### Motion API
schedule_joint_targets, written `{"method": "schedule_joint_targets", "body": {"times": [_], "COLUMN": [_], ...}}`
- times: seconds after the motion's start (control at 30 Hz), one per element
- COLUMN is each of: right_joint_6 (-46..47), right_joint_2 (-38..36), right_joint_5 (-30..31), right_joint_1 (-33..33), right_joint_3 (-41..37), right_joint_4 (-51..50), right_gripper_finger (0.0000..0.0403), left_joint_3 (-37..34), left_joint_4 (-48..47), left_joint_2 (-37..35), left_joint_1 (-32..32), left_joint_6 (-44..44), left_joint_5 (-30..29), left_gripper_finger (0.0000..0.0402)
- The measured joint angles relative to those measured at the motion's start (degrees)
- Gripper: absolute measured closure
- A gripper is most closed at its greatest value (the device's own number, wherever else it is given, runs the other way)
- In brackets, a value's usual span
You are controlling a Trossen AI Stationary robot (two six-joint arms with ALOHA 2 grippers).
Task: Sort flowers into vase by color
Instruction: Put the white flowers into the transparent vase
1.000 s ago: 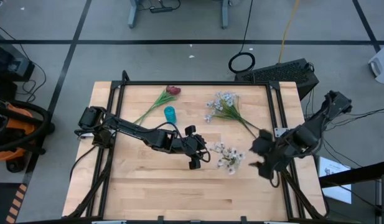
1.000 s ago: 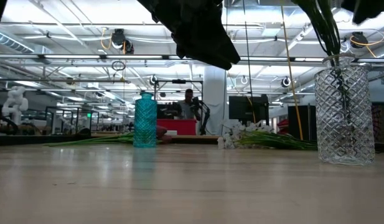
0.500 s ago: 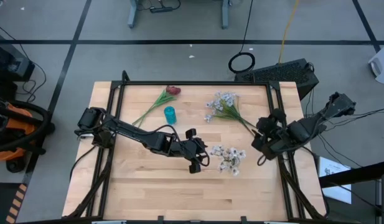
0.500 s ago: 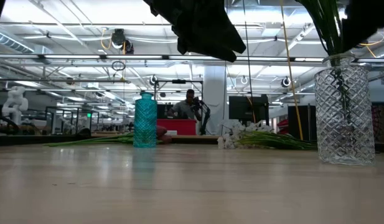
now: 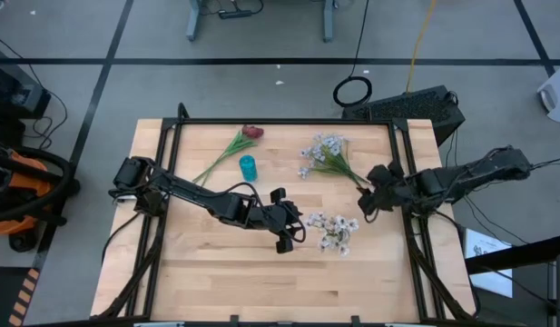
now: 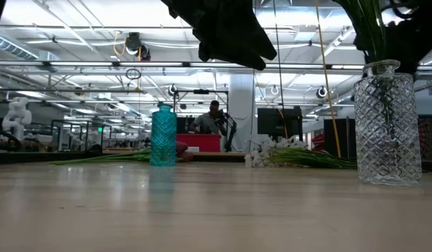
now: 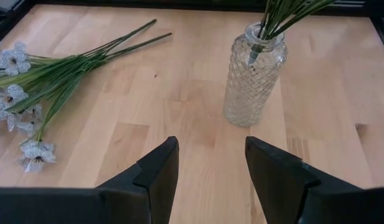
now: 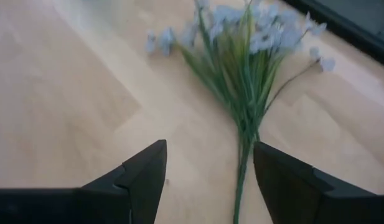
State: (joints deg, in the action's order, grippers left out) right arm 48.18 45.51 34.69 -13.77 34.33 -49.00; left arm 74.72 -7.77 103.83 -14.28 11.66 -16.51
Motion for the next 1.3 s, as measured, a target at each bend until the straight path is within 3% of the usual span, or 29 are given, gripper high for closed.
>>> {"method": "schedule_joint_targets", "body": {"times": [0.23,0.47,0.63,1.07,1.3], "right_joint_6": [-8.4,-19.7,-27.4,-37.1,-38.9], "right_joint_2": [0.6,3.9,9.0,22.2,25.4], "right_joint_5": [1.6,-5.7,-14.4,-27.3,-28.3], "right_joint_1": [13.2,26.9,34.2,42.3,44.1], "right_joint_3": [0.0,-0.5,-4.1,-5.8,-5.9], "right_joint_4": [4.3,12.3,21.9,31.3,31.7], "right_gripper_finger": [0.0175,0.0175,0.0175,0.0192,0.0206], "left_joint_3": [0.0,0.0,0.0,0.0,0.0], "left_joint_4": [0.0,-0.1,-0.3,-0.3,-0.3], "left_joint_2": [0.0,0.0,0.0,0.0,0.0], "left_joint_1": [0.0,0.0,-0.1,-0.5,-0.5], "left_joint_6": [0.1,0.0,0.0,0.1,0.1], "left_joint_5": [0.0,0.0,0.0,0.0,0.0], "left_gripper_finger": [0.021,0.021,0.021,0.021,0.021]}}
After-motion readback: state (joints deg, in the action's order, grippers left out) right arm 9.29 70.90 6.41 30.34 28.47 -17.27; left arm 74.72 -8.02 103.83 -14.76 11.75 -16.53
